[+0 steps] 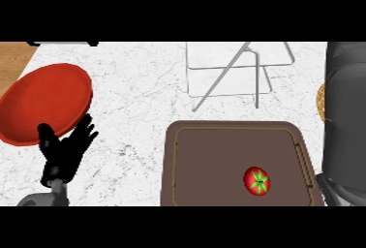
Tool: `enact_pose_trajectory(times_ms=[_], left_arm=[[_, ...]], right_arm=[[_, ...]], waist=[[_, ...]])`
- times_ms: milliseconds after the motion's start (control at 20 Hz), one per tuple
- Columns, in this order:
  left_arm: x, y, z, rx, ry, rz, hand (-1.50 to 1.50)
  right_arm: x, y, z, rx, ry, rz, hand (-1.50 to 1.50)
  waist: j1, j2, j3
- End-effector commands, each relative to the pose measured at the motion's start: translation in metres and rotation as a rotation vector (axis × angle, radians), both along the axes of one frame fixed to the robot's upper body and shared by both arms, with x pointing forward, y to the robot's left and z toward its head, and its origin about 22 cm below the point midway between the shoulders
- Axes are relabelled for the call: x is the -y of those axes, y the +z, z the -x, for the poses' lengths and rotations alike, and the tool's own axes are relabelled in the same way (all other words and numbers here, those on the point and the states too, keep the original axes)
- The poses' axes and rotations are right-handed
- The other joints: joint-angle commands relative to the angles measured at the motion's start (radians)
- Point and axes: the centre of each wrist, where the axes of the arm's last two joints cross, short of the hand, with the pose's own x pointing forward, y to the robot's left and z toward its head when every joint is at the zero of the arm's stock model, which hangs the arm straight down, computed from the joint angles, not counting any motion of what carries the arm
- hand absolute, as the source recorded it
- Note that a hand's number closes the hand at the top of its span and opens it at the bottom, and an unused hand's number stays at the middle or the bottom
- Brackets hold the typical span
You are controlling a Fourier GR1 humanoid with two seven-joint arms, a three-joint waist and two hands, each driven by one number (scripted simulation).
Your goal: Pick the bell pepper from the tray and place it in the tiered shelf
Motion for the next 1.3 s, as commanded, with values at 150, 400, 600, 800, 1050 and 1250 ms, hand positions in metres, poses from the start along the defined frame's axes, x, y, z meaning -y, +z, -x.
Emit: enact_pose_trajectory(times_ms=[150,400,600,800,1050,1250], left_arm=[[0.004,0.016,0.000,-0.032,-0.011,-0.005,0.00],[-0.015,-0.004,-0.005,-0.037,-0.002,0.003,0.00],[0.008,-0.009,-0.004,-0.042,-0.016,-0.006,0.00],[-0.014,-0.004,0.002,-0.032,-0.007,0.007,0.00],[0.001,-0.004,0.000,-0.030,-0.033,0.007,0.00],[-0.010,-0.010,-0.004,-0.033,-0.009,0.010,0.00]], right_arm=[[0.018,0.013,-0.045,-0.106,-0.011,0.077,1.50],[0.017,-0.008,-0.076,-0.090,-0.003,0.115,1.50],[0.007,-0.019,-0.089,-0.100,-0.009,0.152,1.50],[0.034,-0.036,-0.110,-0.106,-0.017,0.141,1.50],[0.024,-0.046,-0.128,-0.106,-0.015,0.143,1.50],[0.029,-0.069,-0.133,-0.058,0.010,0.137,1.50]], waist=[[0.009,0.003,-0.003],[0.009,0.009,-0.004],[0.007,0.007,-0.004],[0.009,0.007,-0.004],[0.014,0.008,-0.004],[0.009,0.008,-0.004]])
